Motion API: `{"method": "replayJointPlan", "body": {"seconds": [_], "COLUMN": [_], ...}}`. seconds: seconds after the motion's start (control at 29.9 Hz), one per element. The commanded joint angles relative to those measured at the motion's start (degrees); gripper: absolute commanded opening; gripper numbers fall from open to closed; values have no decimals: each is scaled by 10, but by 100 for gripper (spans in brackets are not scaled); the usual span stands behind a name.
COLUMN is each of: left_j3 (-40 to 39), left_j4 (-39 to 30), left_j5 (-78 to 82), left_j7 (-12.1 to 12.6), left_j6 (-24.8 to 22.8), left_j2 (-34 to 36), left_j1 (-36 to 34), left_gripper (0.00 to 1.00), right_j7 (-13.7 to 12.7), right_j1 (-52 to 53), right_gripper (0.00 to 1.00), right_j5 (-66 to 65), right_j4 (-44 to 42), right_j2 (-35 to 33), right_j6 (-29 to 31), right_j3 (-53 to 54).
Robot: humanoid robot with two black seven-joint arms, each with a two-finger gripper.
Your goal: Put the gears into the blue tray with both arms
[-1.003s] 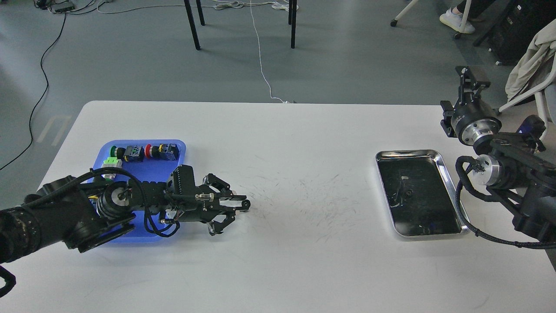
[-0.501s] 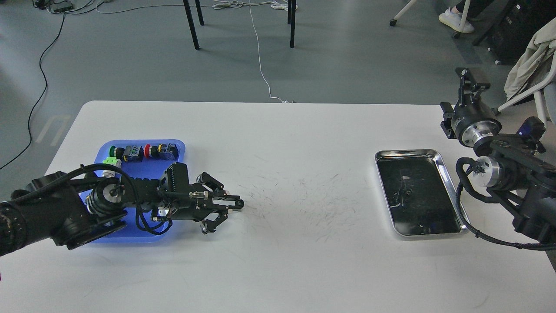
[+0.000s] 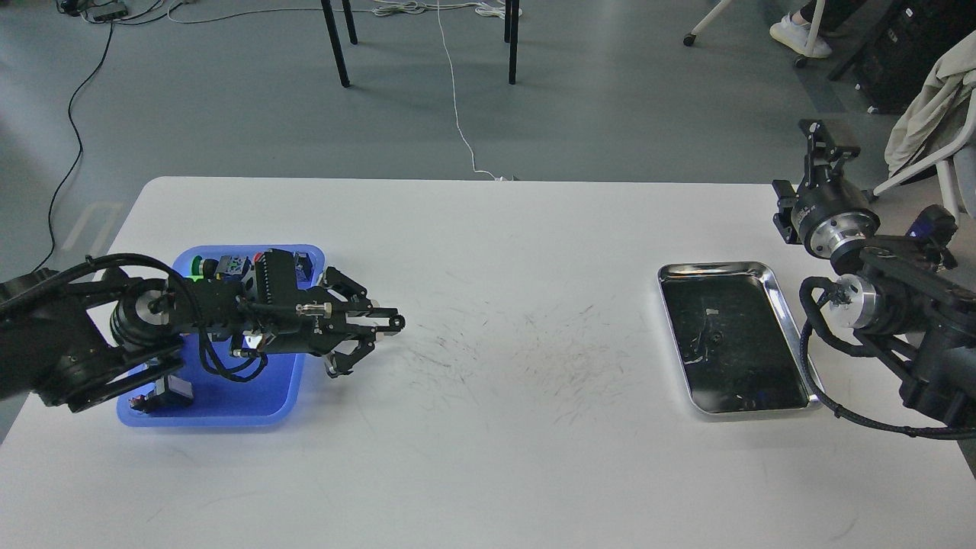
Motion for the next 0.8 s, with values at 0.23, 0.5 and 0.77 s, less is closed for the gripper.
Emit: {"method": "replayJointPlan", "body": {"seconds": [0.23,0.5,0.77], "left_j3": [2,2,2], "left_j4": [58,116,148], "left_j5": [-33,-60,-69], "left_j7": [0,0,0], "left_j6": [7,47,48], "left_j2": [96,94,68], "left_j1": [5,63,71], "left_gripper": [9,9,9], "right_j7": [0,0,0], "right_j1": [0,0,1], "right_gripper": [96,96,96], "right_j5": [0,-1,-1], "right_j4": [1,2,2], "right_j2": [-1,-6,-8], "right_j6": [1,1,0], "right_j3": [2,1,1]}}
